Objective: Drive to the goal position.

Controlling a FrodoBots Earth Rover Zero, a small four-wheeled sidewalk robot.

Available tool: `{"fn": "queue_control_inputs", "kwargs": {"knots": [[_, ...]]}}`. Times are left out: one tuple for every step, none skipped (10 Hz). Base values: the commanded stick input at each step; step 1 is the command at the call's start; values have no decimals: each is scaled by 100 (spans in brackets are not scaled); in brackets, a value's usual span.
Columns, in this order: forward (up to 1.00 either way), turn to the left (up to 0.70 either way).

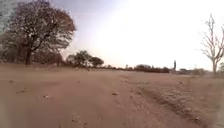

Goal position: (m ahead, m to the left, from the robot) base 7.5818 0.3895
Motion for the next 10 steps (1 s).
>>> {"fn": "queue_control_inputs", "kwargs": {"knots": [[69, 0], [69, 0], [69, 0], [70, 0], [70, 0], [69, 0], [69, 0], [69, 0], [69, 0], [70, 0]]}}
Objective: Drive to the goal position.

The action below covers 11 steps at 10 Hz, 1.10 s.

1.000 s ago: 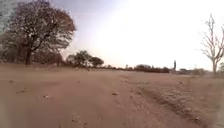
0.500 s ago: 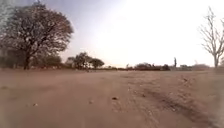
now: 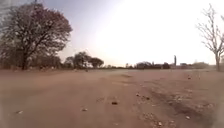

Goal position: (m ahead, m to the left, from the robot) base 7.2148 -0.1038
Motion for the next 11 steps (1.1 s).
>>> {"fn": "queue_control_inputs", "kwargs": {"knots": [[70, 0], [70, 0], [70, 0], [70, 0], [70, 0], [70, 0], [70, 0], [70, 0], [70, 0], [70, 0], [69, 0]]}}
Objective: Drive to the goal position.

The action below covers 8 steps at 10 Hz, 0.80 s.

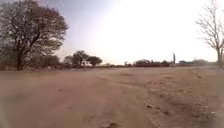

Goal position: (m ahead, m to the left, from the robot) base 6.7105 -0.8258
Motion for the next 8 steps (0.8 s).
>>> {"fn": "queue_control_inputs", "kwargs": {"knots": [[69, 0], [70, 0], [70, 0], [70, 0], [70, 0], [70, 0], [70, 0], [70, 0]]}}
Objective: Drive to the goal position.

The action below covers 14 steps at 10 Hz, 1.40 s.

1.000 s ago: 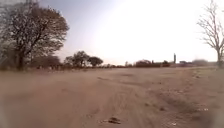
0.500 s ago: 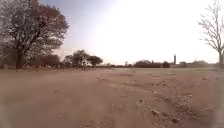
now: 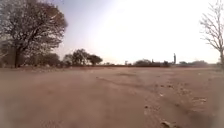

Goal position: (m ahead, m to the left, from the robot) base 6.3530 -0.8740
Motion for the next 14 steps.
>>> {"fn": "queue_control_inputs", "kwargs": {"knots": [[70, 0], [70, 0], [70, 0], [70, 0], [70, 0], [70, 0], [70, 0], [70, 0], [70, 0], [70, 0], [70, 0], [70, 0], [70, 0], [70, 0]]}}
